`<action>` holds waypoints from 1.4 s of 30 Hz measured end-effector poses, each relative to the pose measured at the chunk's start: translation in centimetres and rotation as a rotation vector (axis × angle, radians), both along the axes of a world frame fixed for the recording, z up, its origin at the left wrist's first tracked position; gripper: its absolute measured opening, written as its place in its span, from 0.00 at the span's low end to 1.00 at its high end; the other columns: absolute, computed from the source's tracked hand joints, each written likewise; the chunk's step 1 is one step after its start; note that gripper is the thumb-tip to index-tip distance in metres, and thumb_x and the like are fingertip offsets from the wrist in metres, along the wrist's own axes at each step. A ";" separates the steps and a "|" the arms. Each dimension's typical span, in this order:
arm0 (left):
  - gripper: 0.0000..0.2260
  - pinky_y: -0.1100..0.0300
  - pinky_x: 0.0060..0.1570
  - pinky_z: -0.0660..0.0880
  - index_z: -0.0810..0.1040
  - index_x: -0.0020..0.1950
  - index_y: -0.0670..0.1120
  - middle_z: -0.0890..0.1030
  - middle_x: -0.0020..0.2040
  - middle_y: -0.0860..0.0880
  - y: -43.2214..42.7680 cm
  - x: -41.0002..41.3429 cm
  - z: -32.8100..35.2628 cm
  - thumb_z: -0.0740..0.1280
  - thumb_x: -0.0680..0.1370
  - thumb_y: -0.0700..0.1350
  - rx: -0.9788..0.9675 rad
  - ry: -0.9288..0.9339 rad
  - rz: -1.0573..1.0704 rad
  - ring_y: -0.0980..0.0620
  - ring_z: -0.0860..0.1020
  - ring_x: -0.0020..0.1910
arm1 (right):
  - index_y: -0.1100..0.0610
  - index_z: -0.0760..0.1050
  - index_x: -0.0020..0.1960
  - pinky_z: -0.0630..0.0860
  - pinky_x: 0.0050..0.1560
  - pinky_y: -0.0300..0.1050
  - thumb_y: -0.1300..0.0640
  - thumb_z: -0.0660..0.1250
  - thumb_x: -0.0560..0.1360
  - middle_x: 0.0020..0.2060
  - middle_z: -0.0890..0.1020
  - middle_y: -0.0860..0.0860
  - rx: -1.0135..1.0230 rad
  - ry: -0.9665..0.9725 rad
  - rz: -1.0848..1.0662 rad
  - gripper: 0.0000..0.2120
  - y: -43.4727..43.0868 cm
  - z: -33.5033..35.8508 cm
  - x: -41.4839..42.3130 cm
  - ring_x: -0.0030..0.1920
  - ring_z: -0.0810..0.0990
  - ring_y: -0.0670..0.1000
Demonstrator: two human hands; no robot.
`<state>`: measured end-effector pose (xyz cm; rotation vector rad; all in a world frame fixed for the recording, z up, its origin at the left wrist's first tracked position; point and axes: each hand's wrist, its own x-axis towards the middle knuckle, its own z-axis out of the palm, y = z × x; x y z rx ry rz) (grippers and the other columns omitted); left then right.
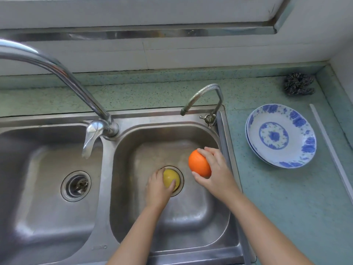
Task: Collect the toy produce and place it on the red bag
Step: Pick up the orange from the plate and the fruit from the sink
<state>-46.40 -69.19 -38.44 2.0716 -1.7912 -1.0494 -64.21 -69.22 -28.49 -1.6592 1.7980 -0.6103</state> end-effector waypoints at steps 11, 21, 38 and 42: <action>0.29 0.53 0.62 0.64 0.70 0.67 0.42 0.70 0.66 0.41 -0.1 -0.5 -3.5 0.74 0.68 0.47 0.075 -0.039 -0.055 0.41 0.67 0.64 | 0.53 0.68 0.65 0.64 0.57 0.40 0.48 0.68 0.65 0.63 0.68 0.55 0.067 -0.021 -0.008 0.30 -0.4 -2.5 0.7 0.63 0.68 0.53; 0.31 0.53 0.64 0.63 0.68 0.68 0.44 0.67 0.67 0.41 -0.1 -0.8 -4.2 0.73 0.68 0.46 0.067 -0.055 -0.080 0.41 0.65 0.65 | 0.53 0.67 0.66 0.64 0.57 0.39 0.47 0.67 0.65 0.64 0.67 0.54 0.076 -0.026 0.001 0.30 0.0 -3.4 0.7 0.62 0.67 0.51; 0.29 0.51 0.60 0.66 0.72 0.65 0.44 0.71 0.62 0.41 1.1 -0.8 -2.4 0.75 0.66 0.43 0.008 0.004 0.095 0.41 0.68 0.62 | 0.52 0.68 0.65 0.65 0.57 0.39 0.47 0.67 0.65 0.63 0.67 0.53 0.026 -0.024 -0.021 0.29 0.6 -2.3 0.7 0.62 0.68 0.50; 0.29 0.50 0.57 0.67 0.73 0.63 0.42 0.72 0.60 0.40 1.7 -0.5 -0.3 0.76 0.64 0.42 -0.056 0.047 0.179 0.38 0.69 0.59 | 0.53 0.69 0.65 0.64 0.58 0.40 0.47 0.68 0.65 0.62 0.68 0.53 -0.011 -0.025 -0.008 0.29 1.1 -1.1 1.2 0.62 0.69 0.52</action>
